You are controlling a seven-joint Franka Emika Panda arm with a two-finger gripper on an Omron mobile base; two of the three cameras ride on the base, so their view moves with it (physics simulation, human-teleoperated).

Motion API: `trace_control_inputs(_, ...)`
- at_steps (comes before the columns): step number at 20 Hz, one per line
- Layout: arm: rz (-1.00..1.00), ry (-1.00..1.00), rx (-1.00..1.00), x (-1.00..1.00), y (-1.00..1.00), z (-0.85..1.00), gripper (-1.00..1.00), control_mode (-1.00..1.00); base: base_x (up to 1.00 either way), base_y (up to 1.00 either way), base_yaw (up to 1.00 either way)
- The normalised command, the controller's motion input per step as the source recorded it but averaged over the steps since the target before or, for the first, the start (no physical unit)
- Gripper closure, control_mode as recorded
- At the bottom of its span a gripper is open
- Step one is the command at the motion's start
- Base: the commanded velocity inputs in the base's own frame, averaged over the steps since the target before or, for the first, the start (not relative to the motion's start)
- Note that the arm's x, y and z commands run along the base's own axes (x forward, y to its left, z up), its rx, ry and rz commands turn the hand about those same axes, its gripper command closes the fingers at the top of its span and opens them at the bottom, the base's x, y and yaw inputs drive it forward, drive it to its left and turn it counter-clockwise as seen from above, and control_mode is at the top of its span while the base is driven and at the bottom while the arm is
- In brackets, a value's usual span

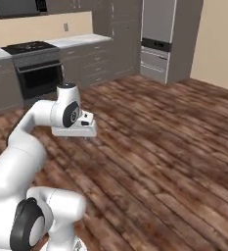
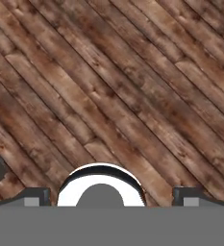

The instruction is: Take the chicken drumsticks from the pan and place one on each plate on the dining counter.

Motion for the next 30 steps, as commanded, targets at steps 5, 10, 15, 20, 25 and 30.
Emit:
trace_control_inputs(5, 0.0, 0.0, 0.0, 0.0, 0.0, 0.0, -1.0, 1.0, 1.0, 0.0, 0.43)
trace_control_inputs(10, 0.0, 0.0, 0.0, 0.0, 0.0, 0.0, -1.0, 1.0, 1.0, 0.0, 0.41)
trace_control_inputs(15, 0.0, 0.0, 0.0, 0.0, 0.0, 0.0, -1.0, 1.0, 1.0, 0.0, 0.43)
trace_control_inputs(20, 0.0, 0.0, 0.0, 0.0, 0.0, 0.0, -1.0, 1.0, 1.0, 0.0, 0.36)
trace_control_inputs(25, 0.0, 0.0, 0.0, 0.0, 0.0, 0.0, -1.0, 1.0, 1.0, 0.0, 0.28)
trace_control_inputs(30, 0.0, 0.0, 0.0, 0.0, 0.0, 0.0, -1.0, 1.0, 1.0, -0.12, 0.17)
